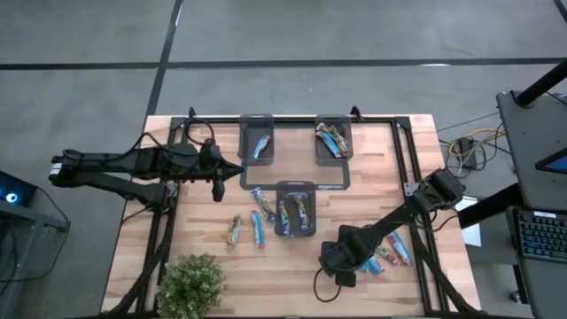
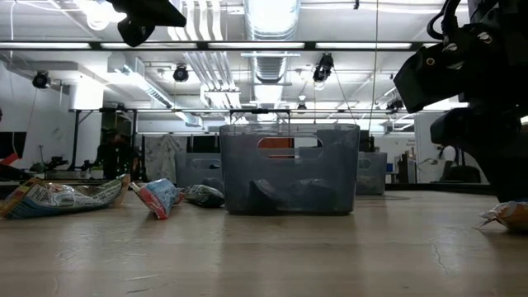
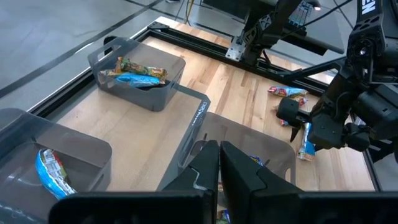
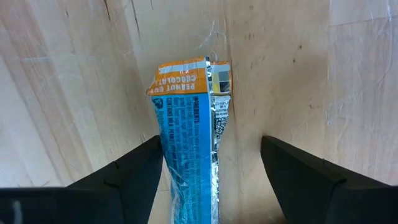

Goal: Pick and place Granola Bars by type
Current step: Put the yellow granola bar into the right black bin

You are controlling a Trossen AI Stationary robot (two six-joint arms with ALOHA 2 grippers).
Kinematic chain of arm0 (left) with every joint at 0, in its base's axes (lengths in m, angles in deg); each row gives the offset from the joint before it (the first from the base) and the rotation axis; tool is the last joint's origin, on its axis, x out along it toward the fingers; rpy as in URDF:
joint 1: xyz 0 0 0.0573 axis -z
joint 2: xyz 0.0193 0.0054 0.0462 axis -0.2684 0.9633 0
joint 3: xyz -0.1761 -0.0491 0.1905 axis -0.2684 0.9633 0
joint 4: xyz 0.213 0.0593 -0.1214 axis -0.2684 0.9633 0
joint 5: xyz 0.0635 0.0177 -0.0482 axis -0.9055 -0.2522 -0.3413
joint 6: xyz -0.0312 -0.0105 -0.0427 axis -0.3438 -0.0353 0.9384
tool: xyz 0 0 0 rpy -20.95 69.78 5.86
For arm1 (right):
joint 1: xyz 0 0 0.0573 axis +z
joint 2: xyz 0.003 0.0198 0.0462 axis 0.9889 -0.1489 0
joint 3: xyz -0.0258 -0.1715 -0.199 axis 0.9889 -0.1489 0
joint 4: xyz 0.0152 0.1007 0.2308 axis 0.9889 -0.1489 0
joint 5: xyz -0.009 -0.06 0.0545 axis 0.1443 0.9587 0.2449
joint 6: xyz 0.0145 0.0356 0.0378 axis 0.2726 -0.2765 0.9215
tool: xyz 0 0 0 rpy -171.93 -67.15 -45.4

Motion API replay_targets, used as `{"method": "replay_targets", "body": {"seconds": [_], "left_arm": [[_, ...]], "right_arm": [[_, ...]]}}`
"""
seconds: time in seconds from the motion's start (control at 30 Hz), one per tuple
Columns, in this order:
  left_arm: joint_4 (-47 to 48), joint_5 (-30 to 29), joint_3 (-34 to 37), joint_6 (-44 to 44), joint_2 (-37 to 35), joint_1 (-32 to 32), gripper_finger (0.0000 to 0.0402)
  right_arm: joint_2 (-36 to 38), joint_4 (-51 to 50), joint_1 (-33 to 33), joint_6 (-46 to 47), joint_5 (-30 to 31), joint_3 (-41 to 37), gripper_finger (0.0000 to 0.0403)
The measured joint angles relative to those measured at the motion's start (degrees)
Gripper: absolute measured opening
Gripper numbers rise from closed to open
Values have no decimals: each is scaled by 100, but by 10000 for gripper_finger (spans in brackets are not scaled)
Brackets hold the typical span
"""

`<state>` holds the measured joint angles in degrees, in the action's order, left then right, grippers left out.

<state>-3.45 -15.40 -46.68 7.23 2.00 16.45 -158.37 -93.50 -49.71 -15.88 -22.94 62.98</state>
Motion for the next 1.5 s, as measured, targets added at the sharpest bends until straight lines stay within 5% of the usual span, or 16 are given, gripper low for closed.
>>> {"method": "replay_targets", "body": {"seconds": [1.5], "left_arm": [[0,0,0,-266,2,-2,0]], "right_arm": [[63,-2,92,68,309,-22,254]]}}
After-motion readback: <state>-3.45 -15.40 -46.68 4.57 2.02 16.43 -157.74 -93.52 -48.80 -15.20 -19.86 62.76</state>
